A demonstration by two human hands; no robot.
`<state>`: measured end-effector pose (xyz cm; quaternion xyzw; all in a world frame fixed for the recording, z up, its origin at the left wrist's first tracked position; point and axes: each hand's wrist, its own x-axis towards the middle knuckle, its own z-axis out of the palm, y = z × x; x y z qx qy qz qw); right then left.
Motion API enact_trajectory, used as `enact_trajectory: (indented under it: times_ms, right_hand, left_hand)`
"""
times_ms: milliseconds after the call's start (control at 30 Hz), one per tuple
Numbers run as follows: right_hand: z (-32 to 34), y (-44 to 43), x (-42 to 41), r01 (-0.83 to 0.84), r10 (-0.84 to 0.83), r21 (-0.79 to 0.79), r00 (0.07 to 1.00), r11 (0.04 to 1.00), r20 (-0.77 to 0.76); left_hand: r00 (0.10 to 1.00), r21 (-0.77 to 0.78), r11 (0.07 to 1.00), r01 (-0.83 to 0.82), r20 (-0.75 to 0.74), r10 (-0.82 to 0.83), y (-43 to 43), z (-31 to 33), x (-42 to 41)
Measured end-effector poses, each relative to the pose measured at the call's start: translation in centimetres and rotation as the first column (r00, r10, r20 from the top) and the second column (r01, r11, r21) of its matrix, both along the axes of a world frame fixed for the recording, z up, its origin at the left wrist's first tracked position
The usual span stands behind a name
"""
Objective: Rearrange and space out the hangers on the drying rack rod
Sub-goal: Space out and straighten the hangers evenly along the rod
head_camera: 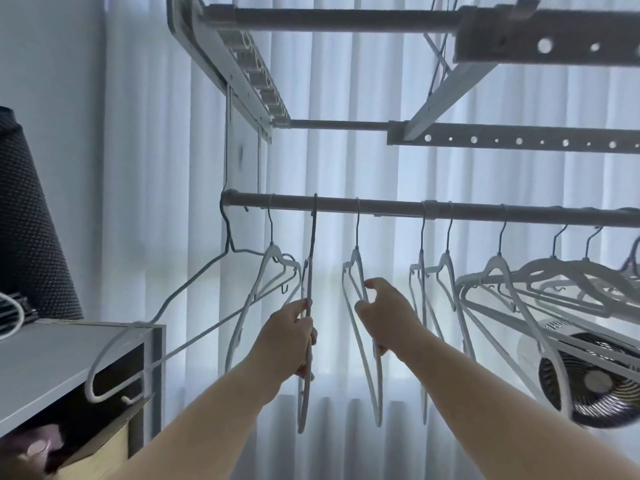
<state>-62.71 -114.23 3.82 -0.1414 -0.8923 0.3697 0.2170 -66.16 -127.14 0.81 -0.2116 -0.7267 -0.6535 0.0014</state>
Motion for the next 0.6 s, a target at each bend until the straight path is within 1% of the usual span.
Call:
enact_trajectory:
  times_ms: [100,167,333,500,600]
  right_hand:
    - [0.1,0.6,0.4,0.021,-0.021,0.025,1.0,0.999,-0.011]
    - [0.2,1.1,0.7,0.032,-0.032,0.008,0.999,0.999,-0.021]
    - [0.3,2.0,1.4,0.043,-0.043,-0.016,0.999,0.999,-0.013]
    - [0.3,2.1,1.4,0.045,-0.044,0.022,0.999,0.999,-0.019]
    - [0.2,1.9,1.1,0.045,-0.044,0.017,0.999,0.999,-0.019]
  left_hand:
    - [0.999,0.01,1.0,0.021,0.028,-0.021,0.3,0.1,0.0]
    - [0.999,0.013,0.999,0.03,0.04,-0.031,0.7,0.3,0.1]
    - [0.998,0.007,0.999,0.042,0.036,-0.042,1.9,0.3,0.6]
    - [0.998,0.004,0.999,0.053,0.045,-0.054,2.3,0.5,0.7]
    - [0.997,0.009,0.998,0.061,0.056,-0.061,2.2,0.5,0.7]
